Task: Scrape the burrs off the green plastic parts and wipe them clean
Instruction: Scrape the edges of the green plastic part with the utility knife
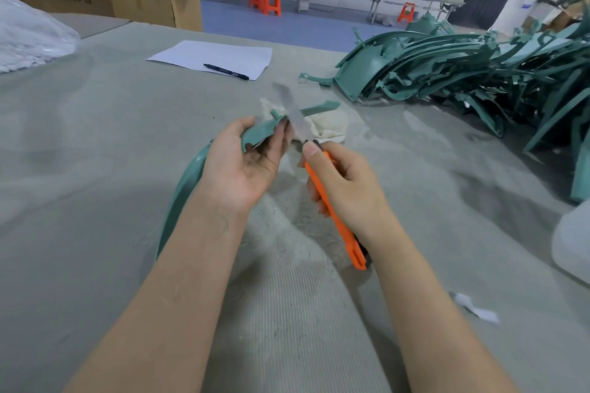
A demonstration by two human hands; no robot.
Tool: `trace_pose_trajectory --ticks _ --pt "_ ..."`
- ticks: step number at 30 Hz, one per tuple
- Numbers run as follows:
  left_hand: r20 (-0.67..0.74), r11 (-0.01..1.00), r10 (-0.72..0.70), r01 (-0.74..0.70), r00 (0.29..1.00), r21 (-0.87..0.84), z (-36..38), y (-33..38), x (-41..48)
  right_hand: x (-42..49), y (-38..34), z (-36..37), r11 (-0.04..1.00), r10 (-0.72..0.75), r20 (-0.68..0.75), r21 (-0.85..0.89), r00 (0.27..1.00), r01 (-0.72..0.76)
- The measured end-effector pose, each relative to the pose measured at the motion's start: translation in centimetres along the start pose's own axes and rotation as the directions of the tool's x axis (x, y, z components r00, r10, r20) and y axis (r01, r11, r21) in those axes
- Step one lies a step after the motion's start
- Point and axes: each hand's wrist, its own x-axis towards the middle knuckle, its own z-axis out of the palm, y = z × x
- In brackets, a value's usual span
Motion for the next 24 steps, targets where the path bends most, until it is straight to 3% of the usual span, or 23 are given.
trace_pose_trajectory --ticks 6,12,19,24 --pt "-0.004 1.0 -0.006 0.006 1.0 -0.011 0.1 -0.2 -0.1 0.6 0.1 -0.6 0.989 0.113 -0.21 0.12 0.971 -0.089" --pt "-0.03 0.986 0.098 -0.093 0.995 0.136 0.2 -1.1 0.1 0.3 -0.1 -0.3 0.978 0.094 -0.143 0.197 0.985 -0.065" --pt "0.064 0.9 0.174 -0.185 0.983 0.395 0.3 -2.2 0.0 0.2 -0.6 -0.2 0.935 0.066 -0.079 0.353 0.995 -0.034" --pt "0.073 0.883 0.173 -0.188 0.982 0.43 0.2 -1.8 -0.2 0.4 -0.3 -0.6 0.927 0.102 -0.082 0.369 0.991 -0.065"
